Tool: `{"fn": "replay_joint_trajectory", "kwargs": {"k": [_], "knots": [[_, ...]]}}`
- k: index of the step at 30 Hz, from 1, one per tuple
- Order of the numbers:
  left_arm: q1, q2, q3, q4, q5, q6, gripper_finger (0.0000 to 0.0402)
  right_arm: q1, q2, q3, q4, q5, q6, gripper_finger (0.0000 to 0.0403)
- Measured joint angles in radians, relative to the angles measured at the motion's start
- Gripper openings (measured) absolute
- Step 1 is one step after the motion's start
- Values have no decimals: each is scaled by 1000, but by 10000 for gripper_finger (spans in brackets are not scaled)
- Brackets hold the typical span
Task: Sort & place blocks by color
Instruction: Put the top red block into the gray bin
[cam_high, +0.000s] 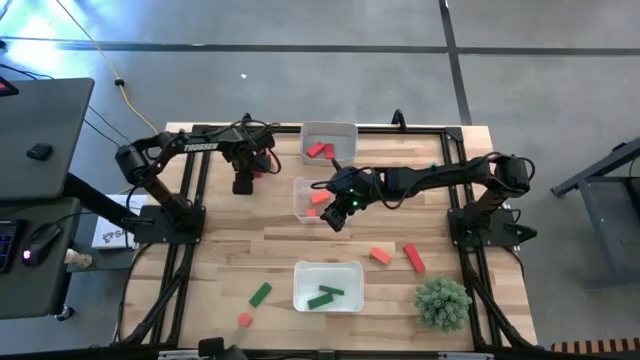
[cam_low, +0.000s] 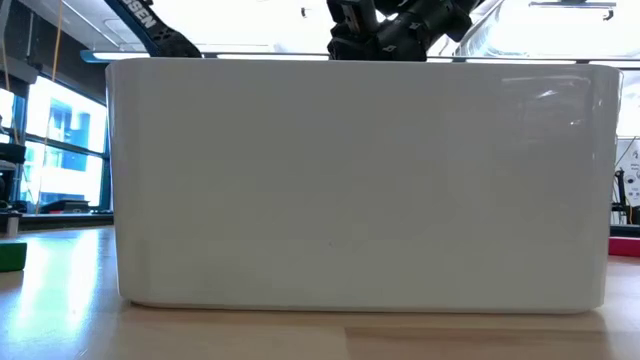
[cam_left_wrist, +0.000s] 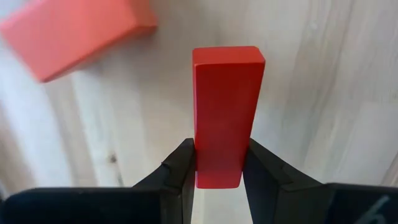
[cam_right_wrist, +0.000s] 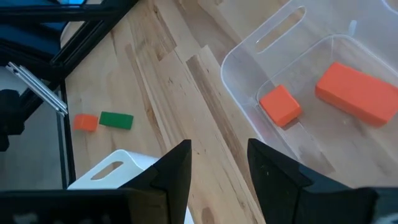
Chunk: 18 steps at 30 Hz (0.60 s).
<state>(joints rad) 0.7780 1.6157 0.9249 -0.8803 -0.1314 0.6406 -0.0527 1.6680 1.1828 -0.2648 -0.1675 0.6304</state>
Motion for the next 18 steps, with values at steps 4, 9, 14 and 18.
{"fn": "replay_joint_trajectory", "kwargs": {"k": [4,9,14,18], "knots": [[-1,-56,0,15,0,-36,81,-12,0,10,-5,1,0,146],[-1,-128,1,25,-5,-47,82,-37,-2,68,-18,9,-34,146],[-1,-187,2,71,-6,-47,82,-70,-2,144,-90,62,-86,146],[-1,-220,2,128,1,-55,82,-93,-3,202,-149,108,-121,146]]}}
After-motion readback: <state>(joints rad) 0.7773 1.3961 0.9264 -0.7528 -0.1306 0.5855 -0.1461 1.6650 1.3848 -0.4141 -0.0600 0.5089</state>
